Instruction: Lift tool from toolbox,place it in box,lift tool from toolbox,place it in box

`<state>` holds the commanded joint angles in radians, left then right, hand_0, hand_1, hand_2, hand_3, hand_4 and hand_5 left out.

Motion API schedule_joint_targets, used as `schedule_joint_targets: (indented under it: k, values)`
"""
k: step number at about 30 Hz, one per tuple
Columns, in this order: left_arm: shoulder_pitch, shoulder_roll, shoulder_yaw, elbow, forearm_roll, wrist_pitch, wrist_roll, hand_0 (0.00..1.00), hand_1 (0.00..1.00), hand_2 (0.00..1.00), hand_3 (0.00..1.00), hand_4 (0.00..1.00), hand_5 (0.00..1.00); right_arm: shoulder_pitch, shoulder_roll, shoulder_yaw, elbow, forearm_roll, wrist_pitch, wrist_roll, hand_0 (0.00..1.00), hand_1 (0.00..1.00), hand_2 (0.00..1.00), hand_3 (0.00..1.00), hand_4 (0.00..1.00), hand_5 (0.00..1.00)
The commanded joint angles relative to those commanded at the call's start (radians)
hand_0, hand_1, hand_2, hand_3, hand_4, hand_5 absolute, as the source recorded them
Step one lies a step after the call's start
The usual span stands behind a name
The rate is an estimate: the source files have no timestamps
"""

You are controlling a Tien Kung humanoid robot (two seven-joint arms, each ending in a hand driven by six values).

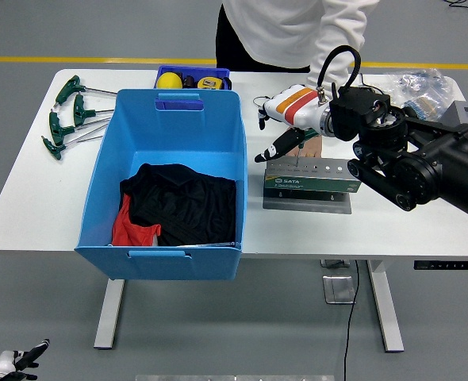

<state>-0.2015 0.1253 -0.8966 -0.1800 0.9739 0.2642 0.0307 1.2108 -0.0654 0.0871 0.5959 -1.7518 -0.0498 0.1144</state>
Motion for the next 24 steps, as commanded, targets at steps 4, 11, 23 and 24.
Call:
schedule_joint_targets:
  k: [4,11,23,24]
  values:
    - [-0.002,0.001,-0.001,0.000,0.003,0.001,0.001,0.574,0.501,0.664,0.697,0.753,0.694,0.005,0.014,-0.026,-0.045,0.026,0.021,-0.008,0.758,0.659,0.675,0.622,0.998,0.822]
    - [-0.007,0.002,0.001,0.000,0.008,0.001,0.001,0.575,0.500,0.664,0.697,0.752,0.693,-0.001,0.013,-0.053,-0.078,0.033,0.036,-0.010,0.752,0.639,0.656,0.600,0.998,0.838]
    - [-0.002,0.003,-0.009,0.000,0.024,0.000,0.005,0.577,0.502,0.664,0.692,0.749,0.690,-0.011,0.030,-0.078,-0.098,0.067,0.083,-0.021,0.732,0.602,0.611,0.554,0.998,0.867]
    - [-0.002,0.003,-0.010,0.000,0.026,0.000,0.005,0.575,0.499,0.664,0.692,0.747,0.689,-0.012,0.033,-0.079,-0.100,0.065,0.082,-0.021,0.723,0.548,0.556,0.485,0.998,0.869]
